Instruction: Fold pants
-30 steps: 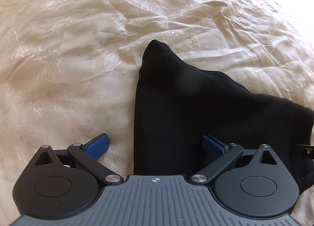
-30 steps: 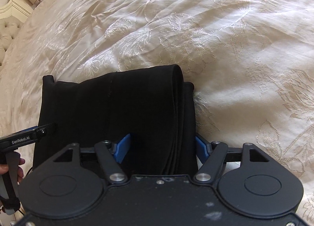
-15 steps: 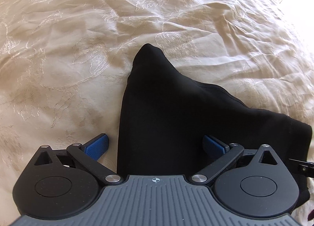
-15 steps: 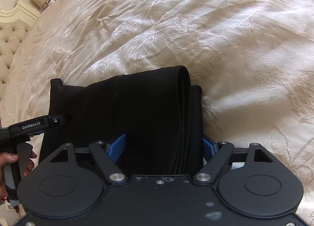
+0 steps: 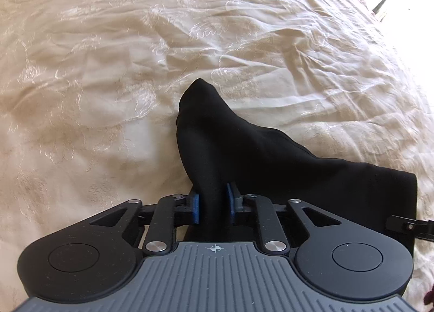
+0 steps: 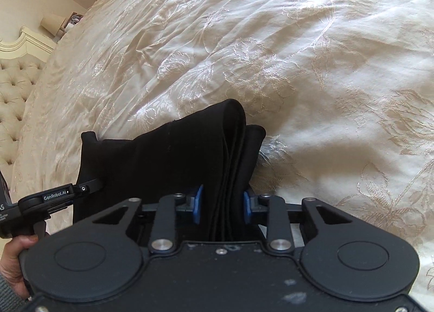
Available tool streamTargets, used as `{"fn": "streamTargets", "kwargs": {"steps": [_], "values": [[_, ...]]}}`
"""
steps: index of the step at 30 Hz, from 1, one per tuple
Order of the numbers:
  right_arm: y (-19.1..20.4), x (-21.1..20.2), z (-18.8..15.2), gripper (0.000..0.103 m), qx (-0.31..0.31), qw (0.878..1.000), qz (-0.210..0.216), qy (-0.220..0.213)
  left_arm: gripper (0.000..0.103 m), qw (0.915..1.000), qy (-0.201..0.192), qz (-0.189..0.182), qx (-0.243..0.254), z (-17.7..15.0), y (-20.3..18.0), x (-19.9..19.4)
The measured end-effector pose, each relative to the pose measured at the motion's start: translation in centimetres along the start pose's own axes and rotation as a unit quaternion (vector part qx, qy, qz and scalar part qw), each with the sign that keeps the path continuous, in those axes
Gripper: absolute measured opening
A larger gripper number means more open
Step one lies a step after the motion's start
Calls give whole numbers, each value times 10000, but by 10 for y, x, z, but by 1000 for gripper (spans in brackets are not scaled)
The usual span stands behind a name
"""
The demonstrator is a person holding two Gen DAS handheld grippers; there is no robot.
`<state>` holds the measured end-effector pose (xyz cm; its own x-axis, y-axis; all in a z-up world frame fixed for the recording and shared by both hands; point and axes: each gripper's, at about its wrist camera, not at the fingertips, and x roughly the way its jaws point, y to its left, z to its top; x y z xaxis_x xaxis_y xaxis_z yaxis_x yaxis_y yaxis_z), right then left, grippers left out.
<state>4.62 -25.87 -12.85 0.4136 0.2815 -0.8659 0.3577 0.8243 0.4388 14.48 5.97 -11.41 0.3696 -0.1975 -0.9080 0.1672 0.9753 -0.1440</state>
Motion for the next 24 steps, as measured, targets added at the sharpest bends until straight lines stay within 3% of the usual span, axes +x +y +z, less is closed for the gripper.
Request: {"fn": "streamTargets", "kwargs": {"steps": [5, 10, 18, 24], "values": [[23, -1, 1, 26, -119, 9997, -157, -110, 12, 9998, -163, 33, 70, -1, 4, -19], [65, 9, 5, 26, -398, 9991, -116, -135, 12, 9990, -330, 263, 114, -2, 36, -36], [196, 79, 6, 26, -1208, 9919, 316, 219, 12, 9922, -712, 904, -489, 12, 159, -76], [321, 147, -5, 26, -1928, 9772, 694, 552, 12, 9813, -760, 1443, -1027, 15, 262, -94]]}}
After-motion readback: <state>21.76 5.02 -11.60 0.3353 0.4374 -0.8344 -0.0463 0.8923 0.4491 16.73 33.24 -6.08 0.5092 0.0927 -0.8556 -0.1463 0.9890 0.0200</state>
